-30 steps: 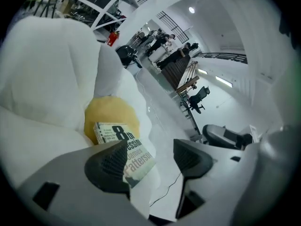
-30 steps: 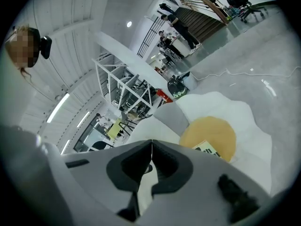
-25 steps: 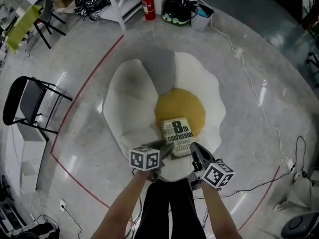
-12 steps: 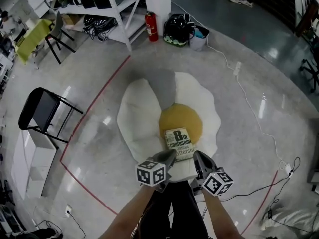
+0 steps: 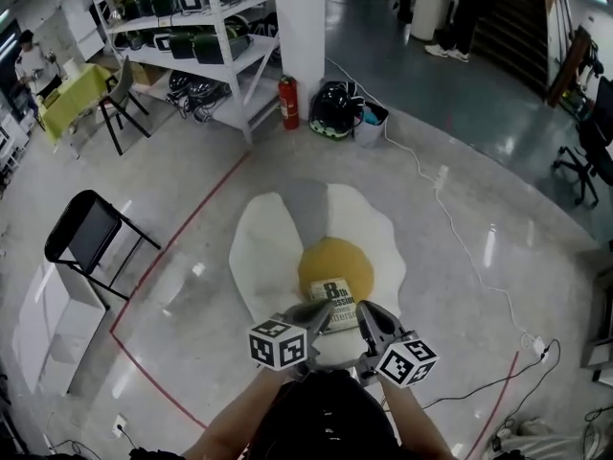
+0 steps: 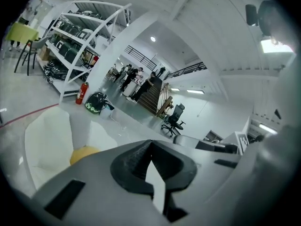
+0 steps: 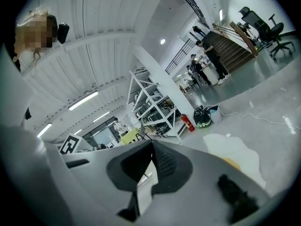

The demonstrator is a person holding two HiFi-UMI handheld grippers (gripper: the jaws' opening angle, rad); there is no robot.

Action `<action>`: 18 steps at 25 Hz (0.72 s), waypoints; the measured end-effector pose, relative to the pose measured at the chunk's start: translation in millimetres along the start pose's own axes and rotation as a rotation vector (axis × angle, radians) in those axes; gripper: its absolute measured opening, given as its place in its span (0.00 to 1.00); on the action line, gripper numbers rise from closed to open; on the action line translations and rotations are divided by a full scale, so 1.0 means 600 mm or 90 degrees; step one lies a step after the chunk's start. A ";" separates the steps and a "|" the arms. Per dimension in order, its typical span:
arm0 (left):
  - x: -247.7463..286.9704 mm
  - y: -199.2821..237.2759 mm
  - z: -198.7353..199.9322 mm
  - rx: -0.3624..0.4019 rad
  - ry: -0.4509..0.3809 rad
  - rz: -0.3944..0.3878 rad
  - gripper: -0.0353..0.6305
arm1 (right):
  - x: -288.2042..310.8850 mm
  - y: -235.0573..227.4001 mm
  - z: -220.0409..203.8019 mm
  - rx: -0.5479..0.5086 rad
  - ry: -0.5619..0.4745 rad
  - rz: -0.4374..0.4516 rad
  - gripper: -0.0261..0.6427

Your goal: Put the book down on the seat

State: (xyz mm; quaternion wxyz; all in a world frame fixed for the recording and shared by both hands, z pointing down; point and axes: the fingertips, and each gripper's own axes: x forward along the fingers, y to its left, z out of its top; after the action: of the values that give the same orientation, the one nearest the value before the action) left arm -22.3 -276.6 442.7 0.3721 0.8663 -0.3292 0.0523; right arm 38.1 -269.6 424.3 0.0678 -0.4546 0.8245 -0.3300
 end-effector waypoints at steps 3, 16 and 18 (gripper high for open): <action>-0.017 -0.028 0.017 0.007 -0.015 -0.013 0.07 | -0.022 0.018 0.011 -0.004 -0.010 -0.003 0.06; -0.033 -0.083 0.017 0.082 -0.024 -0.012 0.07 | -0.057 0.049 0.038 -0.062 -0.025 0.007 0.06; -0.033 -0.086 0.016 0.077 -0.026 -0.013 0.07 | -0.057 0.055 0.033 -0.064 -0.020 0.013 0.06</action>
State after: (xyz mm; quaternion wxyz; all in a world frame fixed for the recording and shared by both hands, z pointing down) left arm -7.6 -246.5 397.6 0.3127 0.8915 -0.3238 0.0508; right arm 42.8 -240.1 382.6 0.0612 -0.4542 0.8435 -0.2800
